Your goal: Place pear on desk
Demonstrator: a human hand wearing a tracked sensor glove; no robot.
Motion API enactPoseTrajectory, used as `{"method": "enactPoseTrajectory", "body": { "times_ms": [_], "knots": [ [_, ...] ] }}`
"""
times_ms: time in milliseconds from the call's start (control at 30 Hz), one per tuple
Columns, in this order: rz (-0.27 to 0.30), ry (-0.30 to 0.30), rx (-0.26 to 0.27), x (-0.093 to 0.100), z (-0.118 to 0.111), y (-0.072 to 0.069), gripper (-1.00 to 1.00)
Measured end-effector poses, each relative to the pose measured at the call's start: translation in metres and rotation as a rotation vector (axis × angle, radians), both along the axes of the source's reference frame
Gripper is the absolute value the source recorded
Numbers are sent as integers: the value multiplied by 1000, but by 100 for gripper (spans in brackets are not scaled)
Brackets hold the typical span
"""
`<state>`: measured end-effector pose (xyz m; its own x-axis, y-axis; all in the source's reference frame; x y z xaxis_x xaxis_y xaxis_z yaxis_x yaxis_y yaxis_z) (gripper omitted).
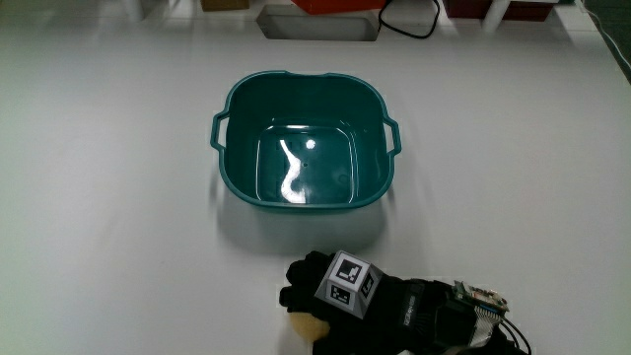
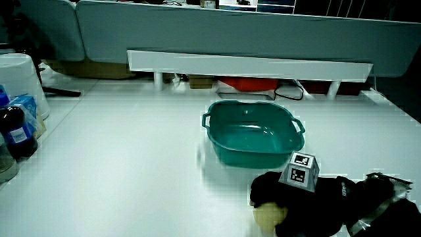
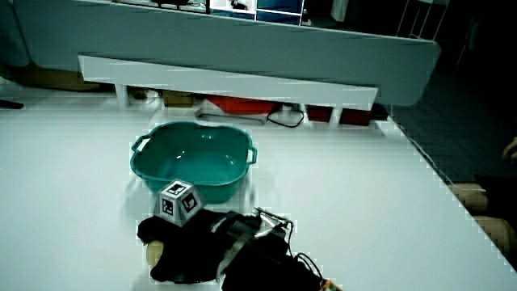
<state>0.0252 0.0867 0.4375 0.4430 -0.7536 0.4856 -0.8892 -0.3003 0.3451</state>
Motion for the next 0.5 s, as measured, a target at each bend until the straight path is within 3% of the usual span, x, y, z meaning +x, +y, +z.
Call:
{"method": "enactPoseTrajectory", "body": {
  "times_ms": [67, 133, 167, 200, 233, 267, 333, 367, 400, 433, 467, 500],
  "knots": [
    [10, 5, -13, 1, 3, 0, 0],
    [23, -25, 31, 3, 10, 0, 0],
    [31, -17, 20, 5, 18, 1, 0],
    [21, 5, -30, 4, 7, -3, 0],
    [26, 1, -32, 6, 7, -4, 0],
    [42, -14, -7, 9, 23, -2, 0],
    [48, -21, -20, 10, 24, -4, 0],
    [34, 4, -71, 8, 12, -8, 0],
    [50, -25, -25, 10, 21, -6, 0],
    [34, 3, -77, 9, 12, -9, 0],
    [37, 3, -80, 9, 14, -8, 0],
    [52, -19, -37, 10, 24, -6, 0]
  ]
}}
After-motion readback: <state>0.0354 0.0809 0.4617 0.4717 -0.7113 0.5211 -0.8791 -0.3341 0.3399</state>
